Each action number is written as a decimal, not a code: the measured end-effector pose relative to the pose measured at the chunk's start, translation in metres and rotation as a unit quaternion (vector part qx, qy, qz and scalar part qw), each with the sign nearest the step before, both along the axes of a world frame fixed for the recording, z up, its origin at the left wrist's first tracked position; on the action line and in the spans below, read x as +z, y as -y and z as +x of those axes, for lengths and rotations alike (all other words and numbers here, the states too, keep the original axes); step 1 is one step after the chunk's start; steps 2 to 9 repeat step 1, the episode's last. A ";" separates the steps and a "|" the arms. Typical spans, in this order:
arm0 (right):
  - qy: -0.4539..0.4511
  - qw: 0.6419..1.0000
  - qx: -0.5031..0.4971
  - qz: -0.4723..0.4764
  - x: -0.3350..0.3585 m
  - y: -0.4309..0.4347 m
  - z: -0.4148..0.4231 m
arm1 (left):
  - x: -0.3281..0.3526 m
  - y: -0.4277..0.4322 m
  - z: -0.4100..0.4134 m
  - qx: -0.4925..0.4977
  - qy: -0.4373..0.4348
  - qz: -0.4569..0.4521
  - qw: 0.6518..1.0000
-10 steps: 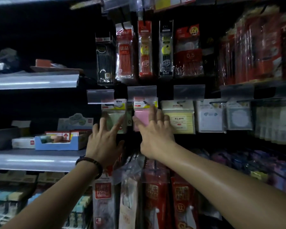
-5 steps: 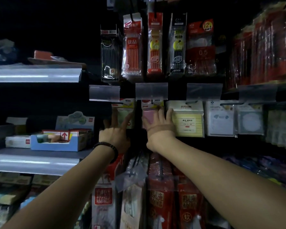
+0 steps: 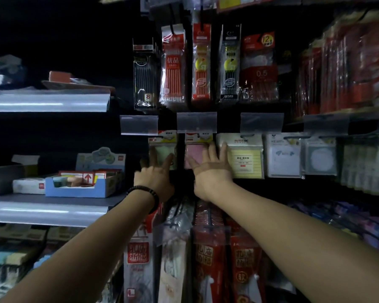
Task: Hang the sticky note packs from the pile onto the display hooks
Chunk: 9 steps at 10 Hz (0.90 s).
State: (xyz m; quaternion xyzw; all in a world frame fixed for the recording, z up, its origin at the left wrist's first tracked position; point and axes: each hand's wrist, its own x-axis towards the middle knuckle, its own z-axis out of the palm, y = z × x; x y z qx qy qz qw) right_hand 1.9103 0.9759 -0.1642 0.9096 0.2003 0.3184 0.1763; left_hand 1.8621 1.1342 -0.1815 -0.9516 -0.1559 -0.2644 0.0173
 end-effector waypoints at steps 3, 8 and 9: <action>0.013 0.996 0.074 0.051 -0.002 0.016 -0.015 | 0.007 0.011 -0.017 -0.009 0.048 0.024 0.999; 0.013 0.996 0.074 0.051 -0.002 0.016 -0.015 | 0.007 0.011 -0.017 -0.009 0.048 0.024 0.999; 0.013 0.996 0.074 0.051 -0.002 0.016 -0.015 | 0.007 0.011 -0.017 -0.009 0.048 0.024 0.999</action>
